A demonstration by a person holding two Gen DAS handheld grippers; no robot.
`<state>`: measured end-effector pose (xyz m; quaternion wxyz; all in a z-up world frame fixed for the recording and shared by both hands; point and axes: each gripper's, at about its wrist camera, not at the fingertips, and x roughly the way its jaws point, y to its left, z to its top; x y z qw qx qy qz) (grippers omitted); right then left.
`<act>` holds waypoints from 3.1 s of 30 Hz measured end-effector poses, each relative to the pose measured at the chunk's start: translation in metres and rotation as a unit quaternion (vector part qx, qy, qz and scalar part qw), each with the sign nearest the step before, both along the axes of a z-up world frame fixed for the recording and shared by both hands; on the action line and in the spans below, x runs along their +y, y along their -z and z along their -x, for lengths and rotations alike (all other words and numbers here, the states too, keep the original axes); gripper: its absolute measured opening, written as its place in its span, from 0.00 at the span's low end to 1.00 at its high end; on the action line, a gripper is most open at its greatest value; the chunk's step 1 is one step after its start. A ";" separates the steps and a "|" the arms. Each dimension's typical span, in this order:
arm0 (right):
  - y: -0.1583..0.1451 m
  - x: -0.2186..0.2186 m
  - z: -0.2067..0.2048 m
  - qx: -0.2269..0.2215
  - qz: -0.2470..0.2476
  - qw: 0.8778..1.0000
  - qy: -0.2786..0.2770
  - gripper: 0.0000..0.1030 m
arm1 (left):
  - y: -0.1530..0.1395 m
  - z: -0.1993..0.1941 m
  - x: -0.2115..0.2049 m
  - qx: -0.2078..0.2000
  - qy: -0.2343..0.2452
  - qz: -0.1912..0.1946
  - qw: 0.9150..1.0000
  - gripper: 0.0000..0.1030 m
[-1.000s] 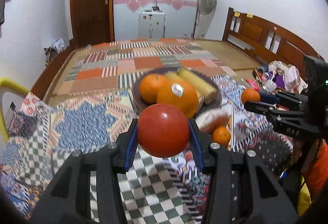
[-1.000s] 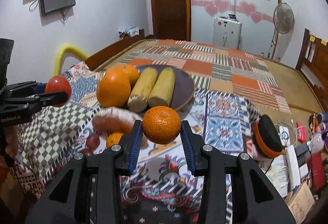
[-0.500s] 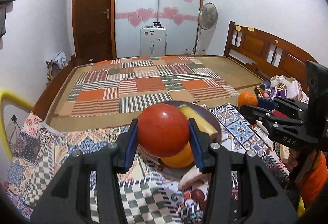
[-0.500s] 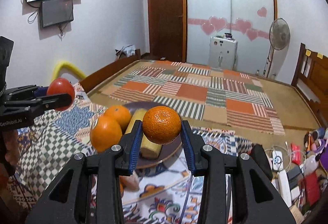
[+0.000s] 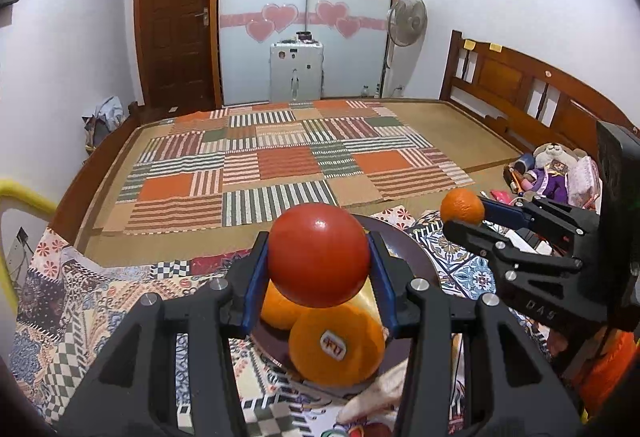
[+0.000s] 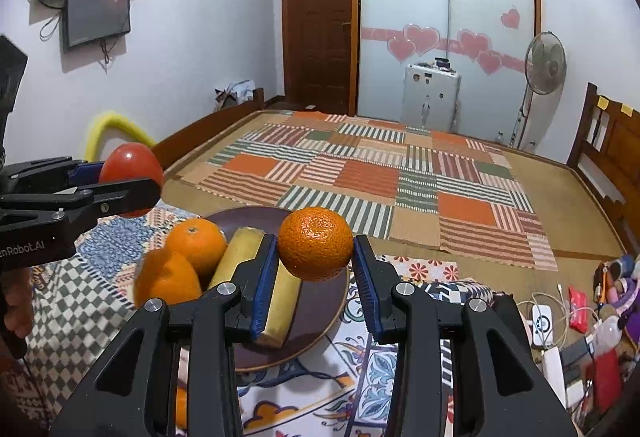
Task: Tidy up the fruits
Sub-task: 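Lower tomato onto plate with left tool while right tool sets tangerine beside corn, then open both tools and move them back toward the remaining fruit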
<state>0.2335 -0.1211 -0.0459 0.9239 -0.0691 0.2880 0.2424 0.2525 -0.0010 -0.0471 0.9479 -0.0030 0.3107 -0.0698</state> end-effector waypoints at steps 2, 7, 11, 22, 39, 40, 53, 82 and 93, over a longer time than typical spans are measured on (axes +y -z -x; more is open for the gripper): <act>0.003 -0.001 -0.004 0.004 0.004 1.000 0.001 0.34 | 0.004 -0.008 -0.005 0.008 0.002 -0.001 1.000 0.45; 0.011 -0.003 -0.014 0.019 0.008 1.000 0.001 0.34 | 0.012 -0.028 -0.018 0.030 0.014 -0.002 0.999 0.45; 0.016 -0.005 -0.021 0.033 0.010 0.999 0.001 0.34 | 0.020 -0.044 -0.025 0.051 0.017 -0.009 0.999 0.45; 0.027 0.005 -0.029 0.059 0.023 0.998 -0.009 0.34 | 0.041 -0.070 -0.033 0.102 0.021 -0.015 0.994 0.45; 0.038 0.016 -0.032 0.077 0.041 0.996 -0.018 0.34 | 0.046 -0.073 -0.049 0.104 0.047 -0.030 0.993 0.48; 0.038 0.016 -0.032 0.077 0.042 0.996 -0.018 0.34 | 0.047 -0.073 -0.050 0.104 0.046 -0.029 0.993 0.48; 0.037 0.013 -0.032 0.084 0.043 0.995 -0.018 0.37 | 0.038 -0.063 -0.042 0.091 0.039 -0.012 0.995 0.54; -0.004 0.004 0.084 0.023 0.016 0.999 -0.043 0.45 | 0.014 0.083 0.013 0.033 -0.017 -0.020 0.999 0.60; 0.035 0.019 0.080 0.077 0.014 0.995 -0.065 0.45 | 0.063 0.092 0.005 0.075 0.014 -0.013 0.997 0.58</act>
